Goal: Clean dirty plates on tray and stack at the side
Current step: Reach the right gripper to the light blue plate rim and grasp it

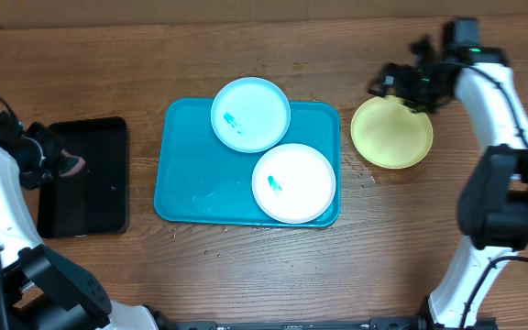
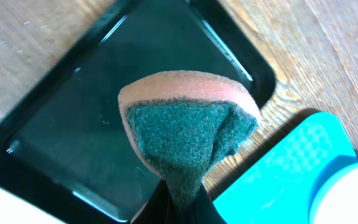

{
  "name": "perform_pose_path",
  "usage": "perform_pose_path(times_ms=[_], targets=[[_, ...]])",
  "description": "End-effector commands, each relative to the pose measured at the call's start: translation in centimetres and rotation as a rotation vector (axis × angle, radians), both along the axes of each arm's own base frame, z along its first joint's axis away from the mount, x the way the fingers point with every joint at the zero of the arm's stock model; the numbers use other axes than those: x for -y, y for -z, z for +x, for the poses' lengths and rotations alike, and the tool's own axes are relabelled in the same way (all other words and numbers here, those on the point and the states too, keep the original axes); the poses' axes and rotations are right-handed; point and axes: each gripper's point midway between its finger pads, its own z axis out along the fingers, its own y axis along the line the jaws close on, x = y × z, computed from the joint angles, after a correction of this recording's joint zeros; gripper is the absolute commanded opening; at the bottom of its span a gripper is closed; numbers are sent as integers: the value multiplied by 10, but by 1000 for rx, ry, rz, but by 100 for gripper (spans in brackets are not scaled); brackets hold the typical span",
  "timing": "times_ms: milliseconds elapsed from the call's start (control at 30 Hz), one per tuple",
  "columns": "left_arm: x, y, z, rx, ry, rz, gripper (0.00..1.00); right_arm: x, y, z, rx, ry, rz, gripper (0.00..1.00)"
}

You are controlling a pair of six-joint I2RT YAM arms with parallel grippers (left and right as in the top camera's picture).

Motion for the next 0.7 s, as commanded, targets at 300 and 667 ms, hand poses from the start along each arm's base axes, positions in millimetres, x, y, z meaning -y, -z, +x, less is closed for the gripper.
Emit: perform_pose_path(times_ms=[300, 667], targets=[[37, -3, 24, 22, 200, 42, 4, -184, 23, 15, 275, -148, -308, 100], [37, -3, 24, 22, 200, 42, 4, -198, 65, 20, 280, -225, -326, 61]])
